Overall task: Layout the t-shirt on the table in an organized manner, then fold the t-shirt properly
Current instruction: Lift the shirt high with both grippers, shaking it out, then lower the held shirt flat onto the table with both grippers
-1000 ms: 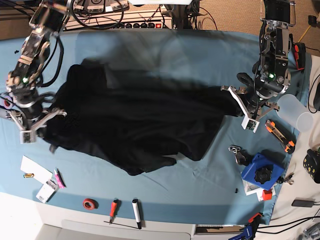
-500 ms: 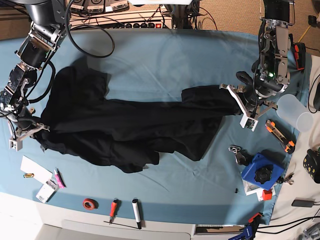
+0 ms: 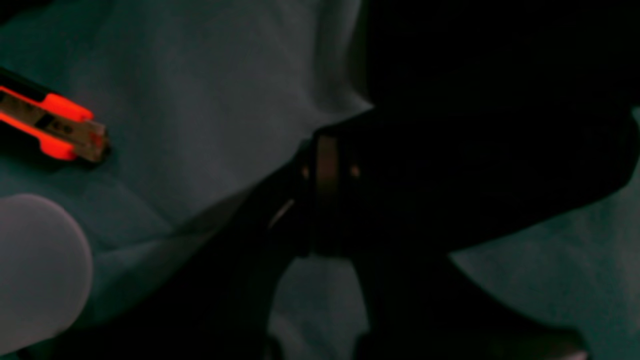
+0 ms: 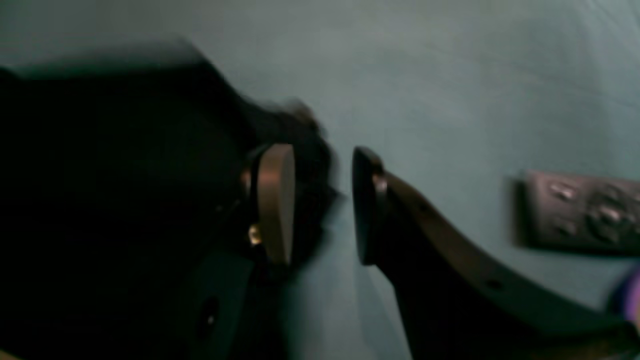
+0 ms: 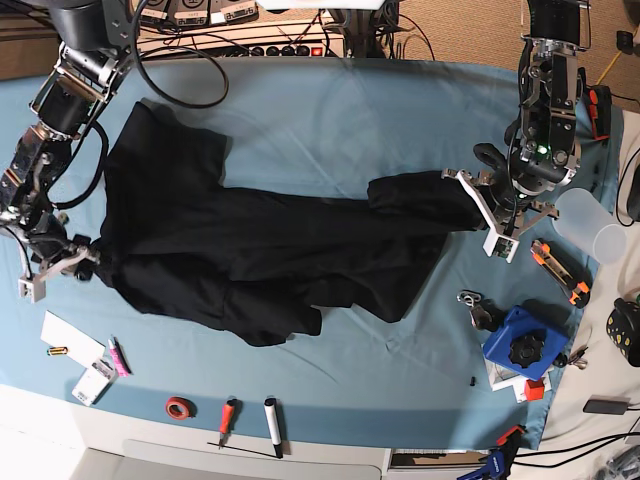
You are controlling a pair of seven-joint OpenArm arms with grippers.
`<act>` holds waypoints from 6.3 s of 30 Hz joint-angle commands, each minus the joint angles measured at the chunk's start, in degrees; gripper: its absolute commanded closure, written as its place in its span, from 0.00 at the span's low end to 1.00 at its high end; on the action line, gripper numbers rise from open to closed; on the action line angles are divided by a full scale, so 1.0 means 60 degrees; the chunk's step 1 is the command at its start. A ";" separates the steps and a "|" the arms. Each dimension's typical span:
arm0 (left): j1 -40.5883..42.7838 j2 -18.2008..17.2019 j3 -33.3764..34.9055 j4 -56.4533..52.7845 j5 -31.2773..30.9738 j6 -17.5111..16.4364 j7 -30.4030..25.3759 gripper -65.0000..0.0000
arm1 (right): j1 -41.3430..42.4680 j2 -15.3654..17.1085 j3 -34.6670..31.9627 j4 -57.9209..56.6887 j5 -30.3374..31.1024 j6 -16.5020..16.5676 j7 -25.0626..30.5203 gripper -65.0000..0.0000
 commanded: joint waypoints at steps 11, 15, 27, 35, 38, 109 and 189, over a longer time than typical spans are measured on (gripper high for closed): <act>-0.0127 -0.0098 -0.0080 0.0146 0.0007 0.0036 -0.0175 1.00 | -0.0390 0.0386 0.4116 0.1679 0.5574 0.1184 -0.3195 0.69; -0.0127 0.0189 -0.0080 0.0146 0.0011 0.0040 -0.0178 1.00 | -0.1803 0.0492 0.4885 0.1679 0.6972 0.1503 -0.3901 0.69; -0.0124 0.1100 -0.0080 0.0146 -0.0018 0.0033 -0.0168 1.00 | -0.4284 0.0415 0.4124 0.1668 0.6994 0.1503 -0.4182 0.69; -0.0124 0.1104 -0.0080 0.0146 0.0007 0.0033 -0.0171 1.00 | -0.4426 -0.0933 0.2597 0.1661 0.6513 0.1503 -0.4261 0.69; -0.0124 0.1104 -0.0080 0.0146 0.0007 0.0033 -0.0171 1.00 | -0.4426 -0.1464 0.2463 0.1661 0.6109 0.1503 -0.4261 0.69; -0.6874 0.0754 -0.1173 -0.4065 -0.0419 -0.1035 -0.2481 1.00 | 0.6776 0.0189 -0.1384 -0.3694 0.1140 0.1104 0.1705 1.00; -0.1439 -0.0823 -0.3034 -0.3064 -0.3858 -0.1734 0.4065 1.00 | -0.2914 0.1905 0.0874 0.0940 0.7541 0.1503 -0.4261 1.00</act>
